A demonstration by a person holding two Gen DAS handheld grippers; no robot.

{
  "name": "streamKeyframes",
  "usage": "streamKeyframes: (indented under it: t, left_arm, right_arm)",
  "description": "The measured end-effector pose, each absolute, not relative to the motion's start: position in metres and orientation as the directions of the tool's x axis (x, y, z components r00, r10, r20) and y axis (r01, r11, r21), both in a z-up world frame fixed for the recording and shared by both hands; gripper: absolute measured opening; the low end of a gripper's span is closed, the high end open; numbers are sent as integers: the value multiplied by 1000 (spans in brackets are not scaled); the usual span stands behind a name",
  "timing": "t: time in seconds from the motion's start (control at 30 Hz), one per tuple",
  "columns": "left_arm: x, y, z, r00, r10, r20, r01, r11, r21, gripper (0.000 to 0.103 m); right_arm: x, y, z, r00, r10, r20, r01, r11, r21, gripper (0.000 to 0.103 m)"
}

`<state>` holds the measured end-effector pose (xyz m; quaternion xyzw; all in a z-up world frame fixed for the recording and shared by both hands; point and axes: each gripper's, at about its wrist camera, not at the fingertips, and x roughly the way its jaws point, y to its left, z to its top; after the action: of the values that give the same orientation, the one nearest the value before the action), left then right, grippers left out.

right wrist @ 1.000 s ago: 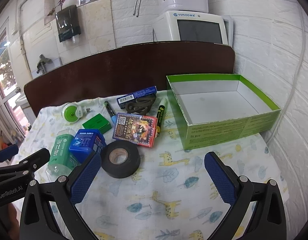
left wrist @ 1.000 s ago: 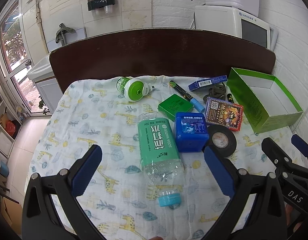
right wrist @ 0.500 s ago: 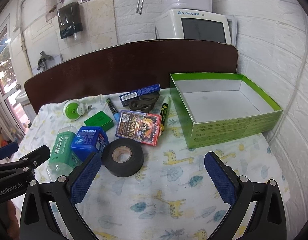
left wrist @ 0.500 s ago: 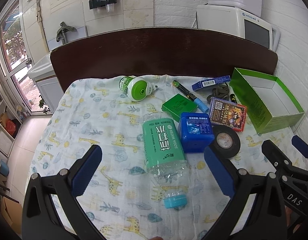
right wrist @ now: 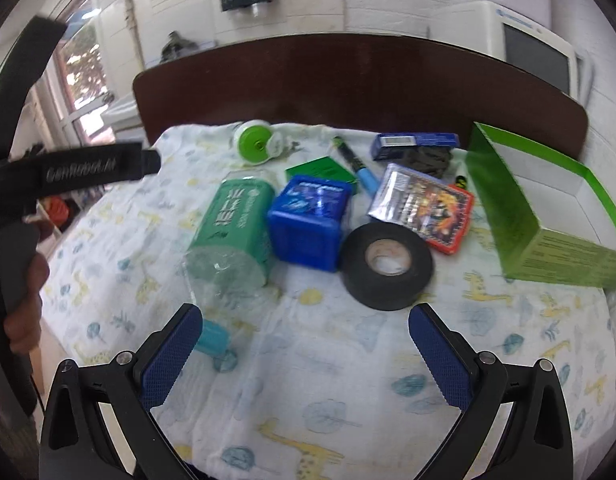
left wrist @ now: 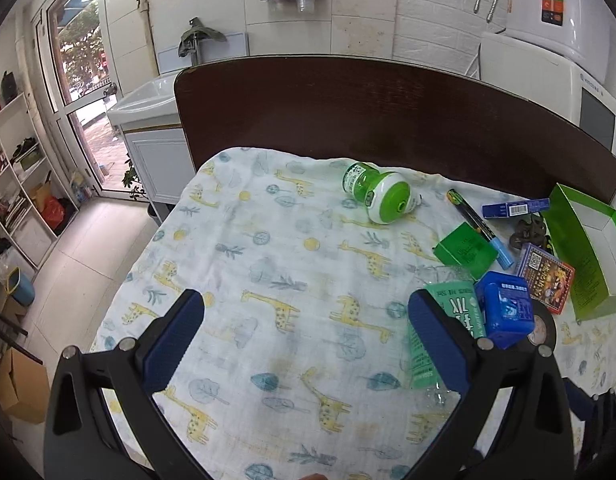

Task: Organize rigid objects
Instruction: 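Move the right gripper to the green-labelled water bottle and grasp it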

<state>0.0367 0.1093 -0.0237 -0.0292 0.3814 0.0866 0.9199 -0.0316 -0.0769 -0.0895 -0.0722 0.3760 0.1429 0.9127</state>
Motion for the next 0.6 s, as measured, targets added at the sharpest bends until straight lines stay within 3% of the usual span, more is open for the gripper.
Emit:
streamKeyframes:
  t: [0.17,0.4,0.43,0.53,0.6]
  left_arm:
    - [42,108,-31,682,139,-718,-169,985,30,102]
    - [45,103,-37,686,79,-723,-120,993,-6,102]
    - [45,102,-39,687,59,-724,-103,995,-17,102]
    - [37,101,-44,687,13,-727,-66,997,-44,102]
    - [28,105,-46,685,-32,-728,-43,996,-84,102]
  right_arm:
    - [-27,-55,-104,662,147,-735,-334,936,-113,103]
    - [-4,-162,-94,705,-83,-704,62,997,-56,103]
    - [-2,-175,-92,699,-57,-713,76,997,-5,103]
    - [-11,-191,-85,713,194,-674,-54,973,224,99]
    - [-16,-176,-81,703,310,-640,-181,948,261,95]
